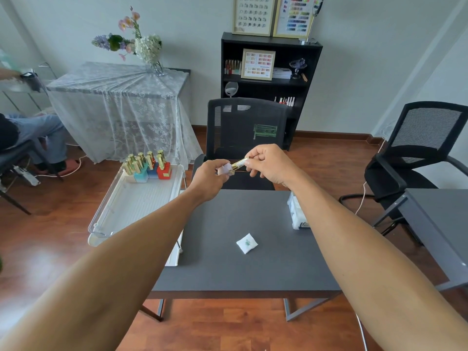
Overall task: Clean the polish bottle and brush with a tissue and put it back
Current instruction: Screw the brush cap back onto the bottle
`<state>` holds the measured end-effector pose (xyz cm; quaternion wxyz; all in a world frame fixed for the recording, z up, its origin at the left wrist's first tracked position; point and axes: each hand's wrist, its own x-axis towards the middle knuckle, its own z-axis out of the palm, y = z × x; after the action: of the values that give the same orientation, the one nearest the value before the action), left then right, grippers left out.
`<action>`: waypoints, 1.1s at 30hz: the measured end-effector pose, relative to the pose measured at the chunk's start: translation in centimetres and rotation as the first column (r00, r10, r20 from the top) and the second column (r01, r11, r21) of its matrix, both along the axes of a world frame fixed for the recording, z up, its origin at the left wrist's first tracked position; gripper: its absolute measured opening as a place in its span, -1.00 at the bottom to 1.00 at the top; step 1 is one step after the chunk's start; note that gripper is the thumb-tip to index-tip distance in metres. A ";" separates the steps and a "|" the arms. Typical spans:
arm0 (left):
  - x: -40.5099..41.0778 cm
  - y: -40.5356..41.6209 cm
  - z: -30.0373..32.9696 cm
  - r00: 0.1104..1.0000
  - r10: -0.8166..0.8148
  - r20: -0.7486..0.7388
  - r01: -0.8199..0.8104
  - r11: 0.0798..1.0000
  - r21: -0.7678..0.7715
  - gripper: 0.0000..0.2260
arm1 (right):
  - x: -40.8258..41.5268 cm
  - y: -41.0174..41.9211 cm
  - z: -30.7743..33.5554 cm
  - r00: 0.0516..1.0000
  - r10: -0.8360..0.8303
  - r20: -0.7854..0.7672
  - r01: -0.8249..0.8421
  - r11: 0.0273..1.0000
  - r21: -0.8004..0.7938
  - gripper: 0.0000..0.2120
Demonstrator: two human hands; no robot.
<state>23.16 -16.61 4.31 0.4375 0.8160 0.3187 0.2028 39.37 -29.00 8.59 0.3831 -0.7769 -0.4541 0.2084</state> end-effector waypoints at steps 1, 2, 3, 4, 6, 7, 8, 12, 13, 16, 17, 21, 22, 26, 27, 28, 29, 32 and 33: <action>0.0 0.0 -0.1 1.000 -0.004 -0.003 0.004 1.000 0.010 -0.83 | 0.0 0.1 -0.1 1.000 -0.001 0.006 0.001 1.000 0.001 -0.95; 0.0 -0.1 -0.1 1.000 -0.008 -0.008 0.008 1.000 0.024 -0.84 | 0.0 0.1 -0.1 1.000 -0.002 0.016 0.002 1.000 0.003 -0.94; 0.0 -0.1 -0.2 1.000 -0.012 -0.016 0.013 0.999 0.039 -0.84 | 0.0 0.2 -0.2 1.000 -0.003 0.027 0.003 1.000 0.004 -0.94; 0.0 -0.1 -0.3 1.000 -0.014 -0.025 0.016 0.998 0.054 -0.84 | 0.0 0.2 -0.3 0.999 -0.002 0.038 0.002 1.000 0.003 -0.94; 0.0 -0.1 -0.5 0.999 -0.011 -0.041 0.014 0.997 0.073 -0.82 | -0.2 0.4 -0.7 0.998 -0.003 0.056 0.003 1.000 0.000 -0.91; 0.0 -0.1 -0.6 0.999 -0.010 -0.047 0.013 0.997 0.076 -0.82 | -0.3 0.5 -0.9 0.998 -0.006 0.065 0.006 1.000 -0.003 -0.89; -0.1 -0.1 -0.7 0.999 -0.007 -0.052 0.011 0.997 0.077 -0.83 | -0.4 0.6 -1.0 0.997 -0.012 0.074 0.012 1.000 -0.004 -0.89; -0.4 -0.1 -0.8 0.999 0.005 -0.042 -0.003 0.998 0.060 -0.86 | -0.7 0.8 -1.5 0.998 -0.051 0.031 0.049 0.997 0.061 -0.93; -0.5 0.0 -0.8 0.999 0.004 -0.040 -0.002 0.999 0.047 -0.85 | -0.9 0.9 -1.5 0.998 -0.060 -0.005 0.061 0.994 0.092 -0.93; -1.1 0.2 -0.5 0.999 0.007 -0.037 -0.007 1.000 0.006 -0.73 | -1.5 1.5 -1.8 0.993 -0.092 -0.067 0.101 0.986 0.135 -0.92; -1.3 0.3 -0.4 0.999 0.012 -0.037 -0.013 1.000 -0.012 -0.67 | -1.8 1.9 -1.9 0.993 -0.101 -0.061 0.109 0.985 0.132 -0.91; -3.4 1.0 -0.1 0.997 0.025 -0.068 -0.027 0.999 -0.026 -0.49 | -3.4 4.0 -2.2 0.995 -0.103 -0.002 0.103 0.988 0.117 -0.89; -4.2 1.4 -0.2 0.997 0.036 -0.071 -0.036 0.999 -0.004 -0.52 | -3.9 4.5 -2.3 0.994 -0.105 0.009 0.103 0.987 0.121 -0.89; -8.9 3.9 -1.1 0.979 0.150 -0.141 -0.135 0.985 0.108 -0.51 | -6.5 7.1 -2.7 0.997 -0.083 0.001 0.082 0.985 0.152 -0.90; -10.2 4.6 -1.4 0.969 0.181 -0.169 -0.159 0.978 0.136 -0.49 | -7.3 7.8 -2.8 0.998 -0.067 0.004 0.065 0.986 0.156 -0.90; -11.5 5.4 -1.8 0.960 0.210 -0.184 -0.182 0.970 0.159 -0.48 | -8.1 8.6 -2.9 0.999 -0.052 0.010 0.050 0.986 0.160 -0.90; -12.7 6.2 -2.1 0.952 0.236 -0.193 -0.203 0.963 0.177 -0.48 | -8.9 9.4 -3.0 0.999 -0.042 0.014 0.039 0.986 0.165 -0.89; -16.4 8.7 -3.0 0.929 0.292 -0.227 -0.246 0.946 0.210 -0.45 | -11.4 11.9 -3.6 1.000 -0.024 0.010 0.022 0.985 0.170 -0.88; -17.5 9.4 -3.3 0.925 0.300 -0.234 -0.249 0.942 0.223 -0.45 | -12.1 12.7 -3.8 1.000 -0.023 0.013 0.020 0.986 0.164 -0.90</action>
<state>5.67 -7.20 0.97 0.2788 0.8205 0.4651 0.1810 27.30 -16.32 4.75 0.4444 -0.7492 -0.4643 0.1604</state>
